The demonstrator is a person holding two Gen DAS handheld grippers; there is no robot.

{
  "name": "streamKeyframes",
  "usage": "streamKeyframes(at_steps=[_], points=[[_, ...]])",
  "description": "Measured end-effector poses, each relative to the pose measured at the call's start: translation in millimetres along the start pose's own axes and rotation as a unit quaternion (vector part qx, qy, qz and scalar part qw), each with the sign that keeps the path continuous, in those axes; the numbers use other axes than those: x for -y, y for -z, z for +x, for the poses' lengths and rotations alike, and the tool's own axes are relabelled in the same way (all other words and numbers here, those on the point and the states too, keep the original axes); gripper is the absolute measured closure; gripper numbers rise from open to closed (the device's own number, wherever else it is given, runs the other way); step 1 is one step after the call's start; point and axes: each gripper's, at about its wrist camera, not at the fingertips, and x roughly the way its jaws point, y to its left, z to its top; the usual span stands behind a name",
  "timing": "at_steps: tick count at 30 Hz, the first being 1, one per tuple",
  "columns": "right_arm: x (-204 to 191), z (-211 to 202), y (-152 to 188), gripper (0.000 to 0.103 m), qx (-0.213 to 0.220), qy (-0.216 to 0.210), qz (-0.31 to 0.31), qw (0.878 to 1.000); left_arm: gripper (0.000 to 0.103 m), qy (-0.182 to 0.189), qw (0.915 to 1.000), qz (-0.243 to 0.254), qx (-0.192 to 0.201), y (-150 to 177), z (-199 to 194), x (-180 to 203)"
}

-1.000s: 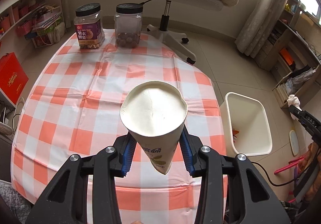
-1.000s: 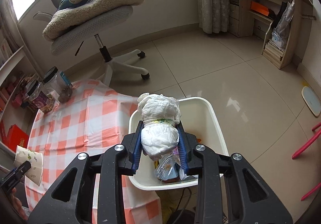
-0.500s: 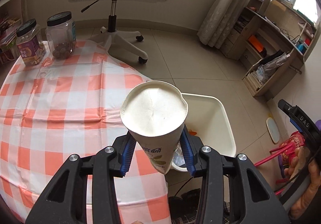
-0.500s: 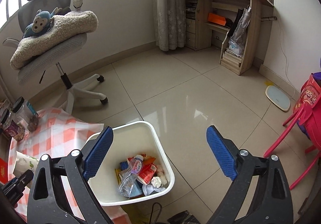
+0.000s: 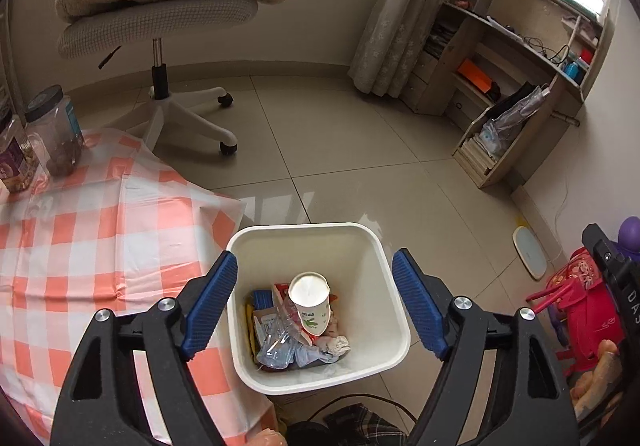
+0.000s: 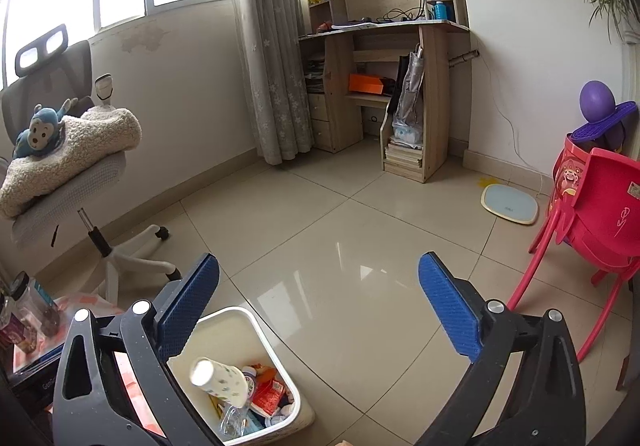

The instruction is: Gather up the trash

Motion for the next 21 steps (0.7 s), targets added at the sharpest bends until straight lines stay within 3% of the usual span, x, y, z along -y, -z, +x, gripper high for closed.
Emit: streamKeyframes(at_steps=[3,5,6,8,9,10,11,15,18,21], points=[[-11.5,-14.6,3.0,0.007,0.025,-0.005,-0.012,1.0,0.016,-0.052,0.9977,0.016,0.039,12.7,-27.0,-14.6],[-24.5,-28.1,7.6,0.007,0.045,-0.011,-0.027,0.999,0.013,-0.113,0.9895,0.027,0.086,21.4,-50.9,-24.3],[-32.4,-35.0,10.7,0.007,0.054,-0.012,-0.037,0.998,0.011,-0.152,0.9807,0.035,0.118,26.1,-64.9,-27.1],[-49.0,-48.6,18.3,0.007,0.066,0.003,-0.059,0.996,0.006,-0.23,0.9523,0.052,0.193,36.7,-96.5,-32.0],[-58.2,-54.9,22.7,0.007,0.068,0.009,-0.069,0.995,0.006,-0.257,0.9384,0.047,0.226,42.4,-111.3,-36.7],[-67.2,-61.0,27.3,0.007,0.068,0.006,-0.078,0.995,0.006,-0.263,0.9318,0.035,0.248,47.4,-124.9,-44.2],[-76.7,-66.7,31.3,0.007,0.063,0.001,-0.085,0.994,0.006,-0.253,0.9338,0.021,0.252,50.7,-136.2,-54.2],[-114.4,-82.2,51.9,0.007,0.023,-0.061,-0.107,0.992,0.006,-0.245,0.9498,-0.008,0.194,58.0,-151.9,-96.5],[-146.3,-93.6,73.4,0.007,0.001,-0.099,-0.14,0.985,0.006,-0.267,0.9467,-0.038,0.176,70.6,-158.1,-131.8],[-180.0,-106.8,93.9,0.007,0.004,-0.114,-0.182,0.977,0.006,-0.27,0.951,-0.074,0.13,77.3,-158.0,-169.1]])
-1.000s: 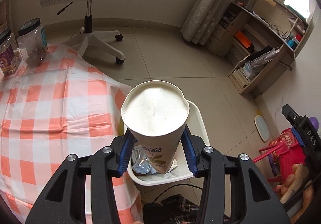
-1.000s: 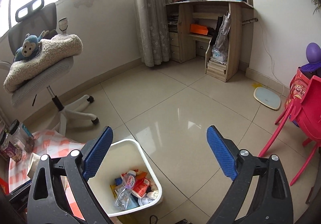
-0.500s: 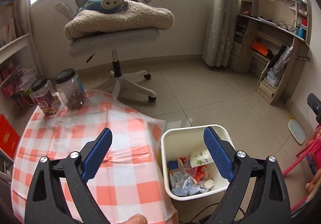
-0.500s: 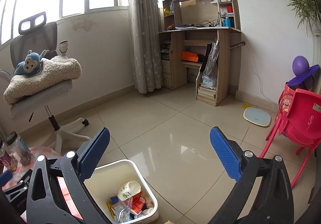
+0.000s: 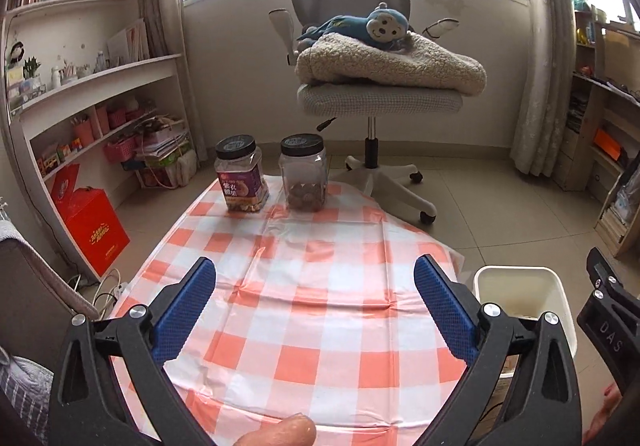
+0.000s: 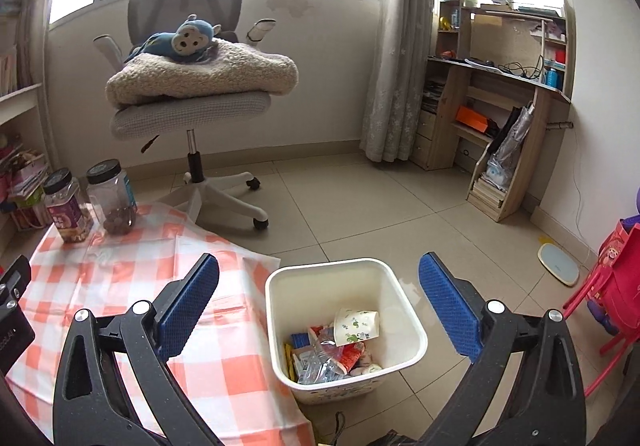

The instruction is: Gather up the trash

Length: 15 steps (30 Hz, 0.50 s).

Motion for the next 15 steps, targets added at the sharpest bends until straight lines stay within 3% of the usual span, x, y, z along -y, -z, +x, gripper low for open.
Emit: streamKeyframes(at_steps=[5,15], points=[[-43.2,-1.4,3.3,0.007,-0.004,-0.026,-0.029,0.999,0.006,0.008,0.9974,-0.037,-0.061,3.1,22.6,-43.2],[-102.7,4.0,4.3,0.007,-0.03,-0.08,-0.047,0.995,0.006,-0.026,0.9969,-0.031,-0.067,14.1,27.4,-84.0]])
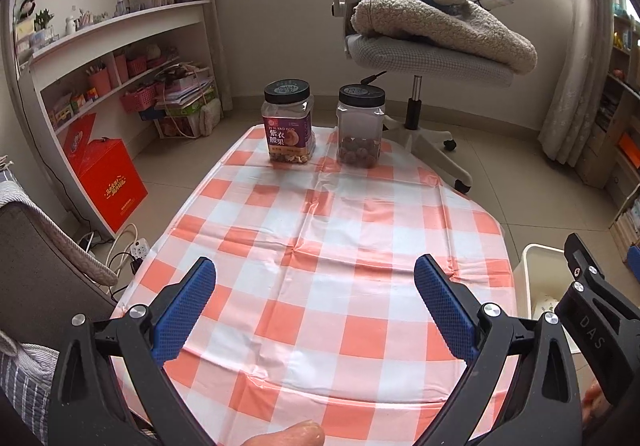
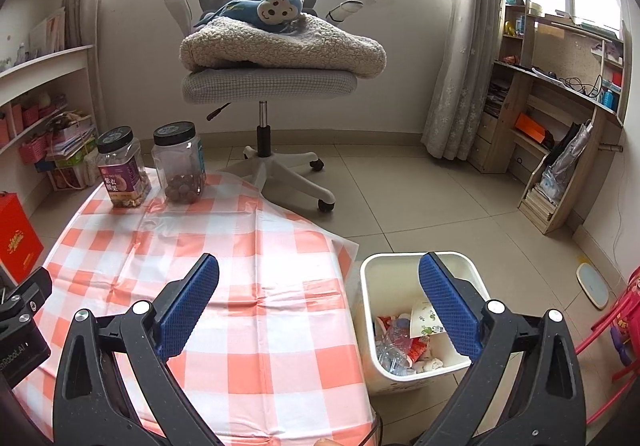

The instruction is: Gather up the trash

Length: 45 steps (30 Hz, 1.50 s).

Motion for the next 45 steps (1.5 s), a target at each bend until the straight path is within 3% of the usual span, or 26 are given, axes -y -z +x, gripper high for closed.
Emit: streamKeyframes(at_steps=[10,20,45], points=[[-21.6,10.2,0.6,0.007,-0.029,-0.028,-0.003,0.999,0.006,-0.023,0.9997,-0.011,0.005,-2.9,6.3,-19.0],[-15.8,15.2,-0.6,0.007,-0.051,-0.048,0.014,0.997,0.006,-0.018,0.9997,-0.016,-0.007,-3.2,14.5,-14.7],[1.3,20.5,-0.3,0.007,-0.068,-0.052,0.024,0.996,0.006,-0.001,0.9995,-0.021,-0.024,-0.4,23.6,-0.8]])
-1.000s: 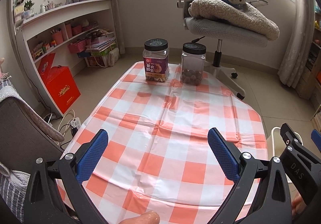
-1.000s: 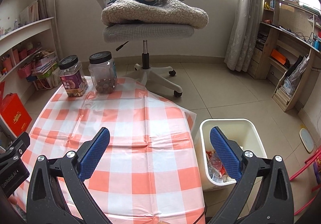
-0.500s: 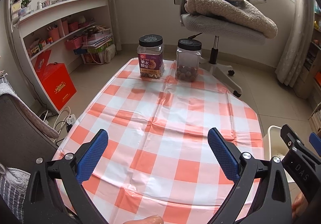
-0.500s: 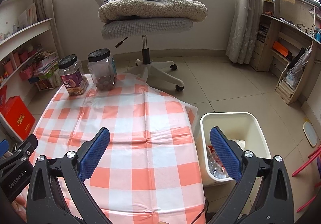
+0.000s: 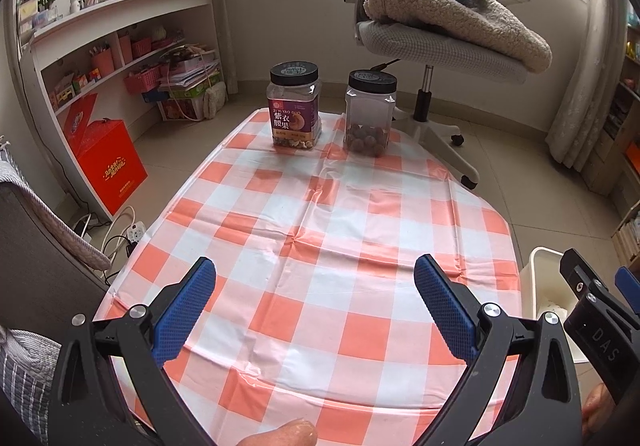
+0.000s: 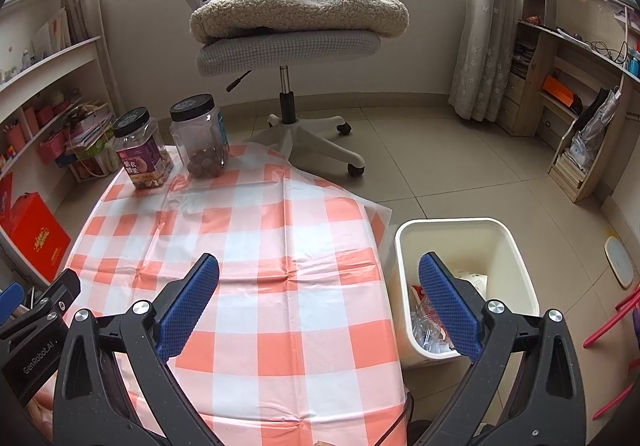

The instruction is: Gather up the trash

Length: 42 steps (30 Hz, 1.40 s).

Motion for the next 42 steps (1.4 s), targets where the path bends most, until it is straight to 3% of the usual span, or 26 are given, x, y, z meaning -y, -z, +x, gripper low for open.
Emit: streamKeyframes(at_steps=[20,42], points=[[-6.2,3.2,2.2,0.007,-0.001,0.003,-0.015,1.0,0.006,-0.01,0.9999,0.003,0.009,-1.4,-5.6,-0.2],[0.8,-1.5,0.9,0.007,0.012,0.002,-0.008,1.0,0.008,0.009,0.9994,0.012,0.032,-2.1,-12.9,10.2]])
